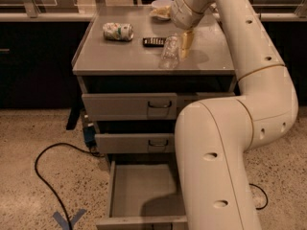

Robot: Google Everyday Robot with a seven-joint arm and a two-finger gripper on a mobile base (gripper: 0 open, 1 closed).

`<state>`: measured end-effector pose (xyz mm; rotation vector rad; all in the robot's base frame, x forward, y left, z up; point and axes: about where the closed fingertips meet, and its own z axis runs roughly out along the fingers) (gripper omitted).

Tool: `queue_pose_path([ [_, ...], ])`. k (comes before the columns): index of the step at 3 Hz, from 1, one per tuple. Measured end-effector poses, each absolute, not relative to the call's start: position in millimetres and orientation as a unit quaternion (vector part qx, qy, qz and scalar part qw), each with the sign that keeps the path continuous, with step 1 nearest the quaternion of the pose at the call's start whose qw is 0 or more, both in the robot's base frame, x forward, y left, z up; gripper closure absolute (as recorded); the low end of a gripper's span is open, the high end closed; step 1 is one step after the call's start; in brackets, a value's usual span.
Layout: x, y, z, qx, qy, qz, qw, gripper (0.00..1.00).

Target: Place water bottle into bottom drawer

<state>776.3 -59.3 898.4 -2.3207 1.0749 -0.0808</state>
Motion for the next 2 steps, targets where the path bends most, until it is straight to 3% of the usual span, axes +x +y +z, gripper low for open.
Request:
queue_pose_path([
  [2,768.8,-31.9,873.0,-0.897,0.351,0.001,0.268,0.00],
])
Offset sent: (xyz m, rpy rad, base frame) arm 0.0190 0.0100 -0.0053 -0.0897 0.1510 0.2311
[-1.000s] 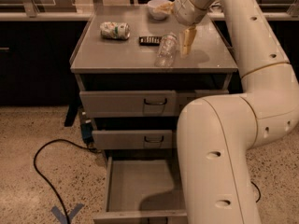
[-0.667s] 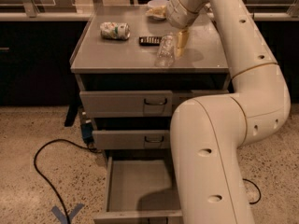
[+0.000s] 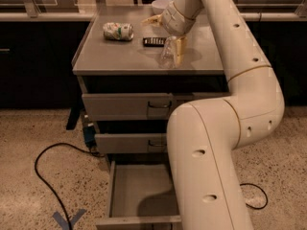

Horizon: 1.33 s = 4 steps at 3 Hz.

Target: Place water bottle into bottom drawer

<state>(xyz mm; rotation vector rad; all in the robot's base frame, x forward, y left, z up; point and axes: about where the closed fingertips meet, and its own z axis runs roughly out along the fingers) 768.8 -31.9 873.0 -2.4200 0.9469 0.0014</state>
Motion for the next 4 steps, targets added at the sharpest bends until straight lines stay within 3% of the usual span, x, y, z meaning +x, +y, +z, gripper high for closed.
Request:
queue_pose_path([
  [4,786.5,-26.9,867.1,-0.894,0.345,-0.020,0.284,0.00],
])
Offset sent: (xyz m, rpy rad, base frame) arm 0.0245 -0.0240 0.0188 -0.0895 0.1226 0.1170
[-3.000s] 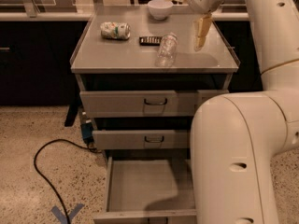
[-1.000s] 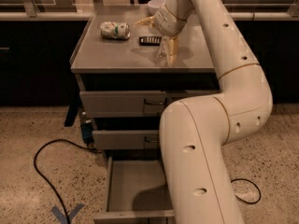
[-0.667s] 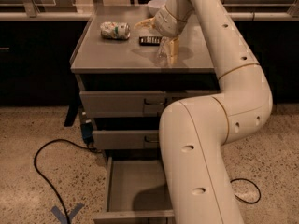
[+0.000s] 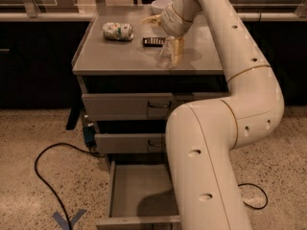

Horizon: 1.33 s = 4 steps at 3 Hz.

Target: Place water bottle into bottom drawer

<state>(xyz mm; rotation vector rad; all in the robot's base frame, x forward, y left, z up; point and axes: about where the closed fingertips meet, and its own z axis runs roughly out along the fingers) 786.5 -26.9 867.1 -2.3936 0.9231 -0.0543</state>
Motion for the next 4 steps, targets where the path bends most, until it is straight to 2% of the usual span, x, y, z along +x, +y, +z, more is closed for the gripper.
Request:
queue_pose_path([
  [2,768.6,-34.6,848.0,-0.914,0.353,-0.003,0.201,0.00],
  [3,766.5,-43.0,843.0,-0.914,0.363,-0.004,0.180,0.00],
  [4,776.3,-38.1,841.4,-0.911,0.364,-0.015,0.191,0.00],
])
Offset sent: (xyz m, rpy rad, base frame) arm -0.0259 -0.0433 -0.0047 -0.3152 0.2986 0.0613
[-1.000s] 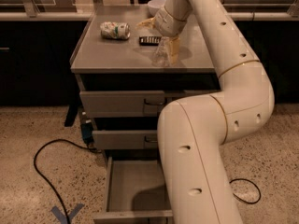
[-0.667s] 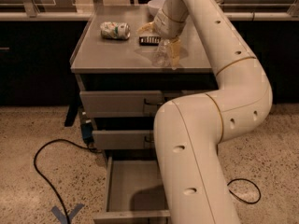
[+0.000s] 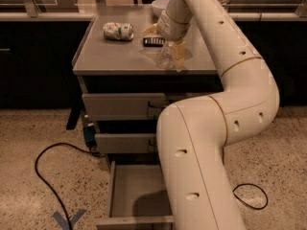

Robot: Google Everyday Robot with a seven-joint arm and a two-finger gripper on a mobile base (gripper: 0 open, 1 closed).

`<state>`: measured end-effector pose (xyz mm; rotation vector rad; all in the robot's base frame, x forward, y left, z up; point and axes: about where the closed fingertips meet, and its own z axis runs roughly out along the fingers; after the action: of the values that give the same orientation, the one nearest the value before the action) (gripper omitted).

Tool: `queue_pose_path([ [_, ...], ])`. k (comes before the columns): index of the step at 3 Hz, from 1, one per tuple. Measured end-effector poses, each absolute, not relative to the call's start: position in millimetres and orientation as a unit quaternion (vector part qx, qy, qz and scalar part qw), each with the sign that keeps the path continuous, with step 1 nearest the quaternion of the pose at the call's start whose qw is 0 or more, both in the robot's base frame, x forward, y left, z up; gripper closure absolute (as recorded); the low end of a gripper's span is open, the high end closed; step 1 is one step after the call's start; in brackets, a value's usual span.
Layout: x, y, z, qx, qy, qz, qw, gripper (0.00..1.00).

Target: Place water bottle into bottom drawer

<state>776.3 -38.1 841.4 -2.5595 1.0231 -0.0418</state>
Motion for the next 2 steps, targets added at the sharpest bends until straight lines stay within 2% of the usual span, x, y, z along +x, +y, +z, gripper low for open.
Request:
queue_pose_path([
  [1,785.0,-35.2,838.8,-0.908,0.372,-0.027,0.190,0.00],
  [2,790.7,-40.2,839.2,-0.905,0.393,-0.051,0.156,0.00],
])
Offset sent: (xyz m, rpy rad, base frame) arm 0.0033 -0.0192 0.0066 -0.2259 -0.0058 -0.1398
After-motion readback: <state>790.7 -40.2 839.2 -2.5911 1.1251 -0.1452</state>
